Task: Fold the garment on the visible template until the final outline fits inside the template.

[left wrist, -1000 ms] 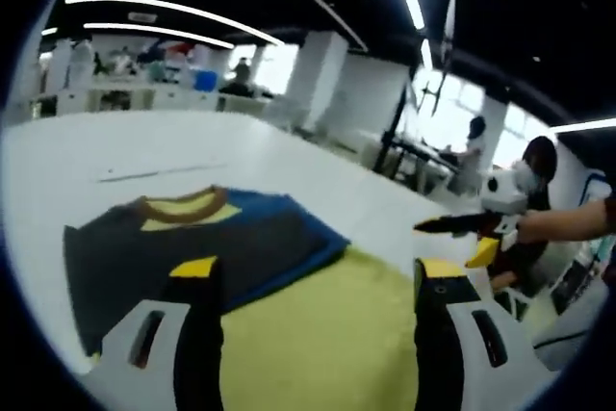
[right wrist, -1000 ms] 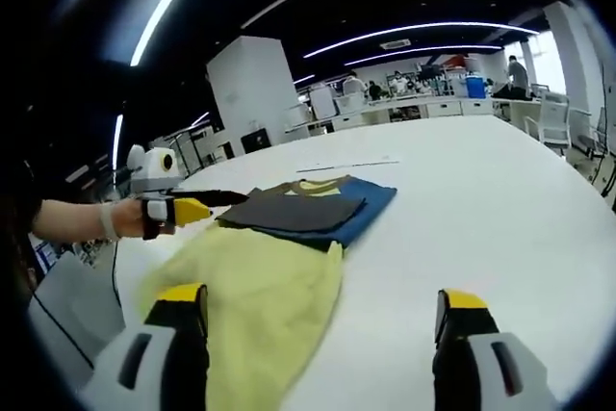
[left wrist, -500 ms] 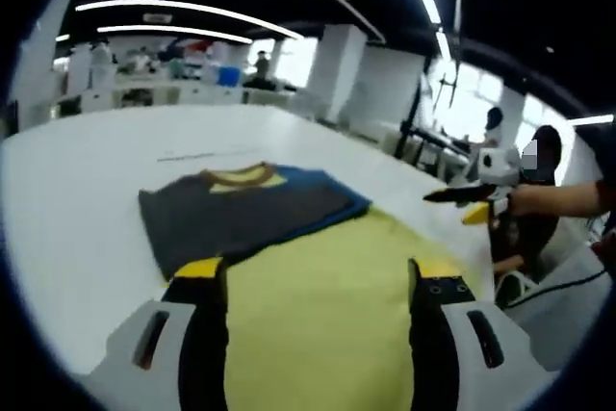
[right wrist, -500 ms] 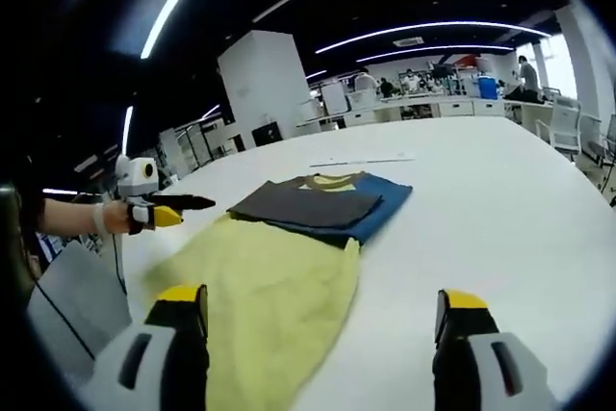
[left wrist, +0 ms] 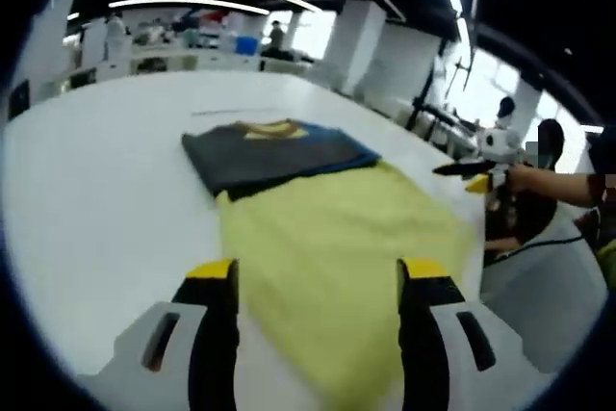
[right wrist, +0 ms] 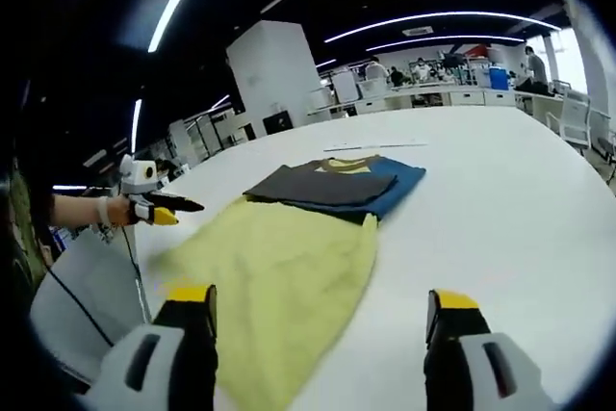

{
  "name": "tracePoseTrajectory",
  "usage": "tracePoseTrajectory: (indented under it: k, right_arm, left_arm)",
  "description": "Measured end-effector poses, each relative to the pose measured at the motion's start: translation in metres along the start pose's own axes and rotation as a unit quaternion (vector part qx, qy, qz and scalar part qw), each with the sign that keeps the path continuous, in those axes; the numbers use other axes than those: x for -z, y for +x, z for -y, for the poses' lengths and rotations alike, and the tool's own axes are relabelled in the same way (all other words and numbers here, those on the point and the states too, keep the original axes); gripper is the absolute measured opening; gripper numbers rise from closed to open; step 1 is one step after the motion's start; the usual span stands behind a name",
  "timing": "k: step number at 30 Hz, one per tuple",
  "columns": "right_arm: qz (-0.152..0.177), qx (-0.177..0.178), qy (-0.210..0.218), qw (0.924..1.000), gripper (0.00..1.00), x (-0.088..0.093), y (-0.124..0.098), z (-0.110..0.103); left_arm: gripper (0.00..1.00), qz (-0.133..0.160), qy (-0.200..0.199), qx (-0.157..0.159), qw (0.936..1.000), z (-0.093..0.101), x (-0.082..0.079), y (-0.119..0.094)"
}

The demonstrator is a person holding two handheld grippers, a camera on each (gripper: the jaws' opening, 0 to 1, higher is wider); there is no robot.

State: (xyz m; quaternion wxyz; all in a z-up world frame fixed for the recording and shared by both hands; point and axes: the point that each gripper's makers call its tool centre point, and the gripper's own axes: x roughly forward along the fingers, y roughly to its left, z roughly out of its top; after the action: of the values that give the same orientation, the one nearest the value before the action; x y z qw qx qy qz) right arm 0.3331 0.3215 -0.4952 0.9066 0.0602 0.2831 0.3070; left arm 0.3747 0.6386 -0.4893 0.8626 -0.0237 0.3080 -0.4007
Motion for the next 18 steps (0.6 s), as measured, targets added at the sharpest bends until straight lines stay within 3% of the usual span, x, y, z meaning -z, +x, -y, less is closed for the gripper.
tracePoseTrajectory:
  k: [5,8,18]
  right_arm:
    - [-0.020,-0.006,-0.003,0.9998,0.80,0.013,-0.011,-0.008]
    - [-0.026,-0.001,0.010,0.9996,0.73,0.023,-0.018,-0.005]
    - [-0.071,-0.007,0.039,0.9967,0.53,0.058,-0.037,-0.013]
  left_arm:
    - [0.56,-0.033,0.009,0.003,0.9994,0.002,0.019,-0.019]
    - [0.52,-0.060,-0.012,0.010,0.9980,0.005,0.039,-0.030]
    - [0.38,-0.088,-0.042,0.014,0.9951,0.020,0.064,-0.046]
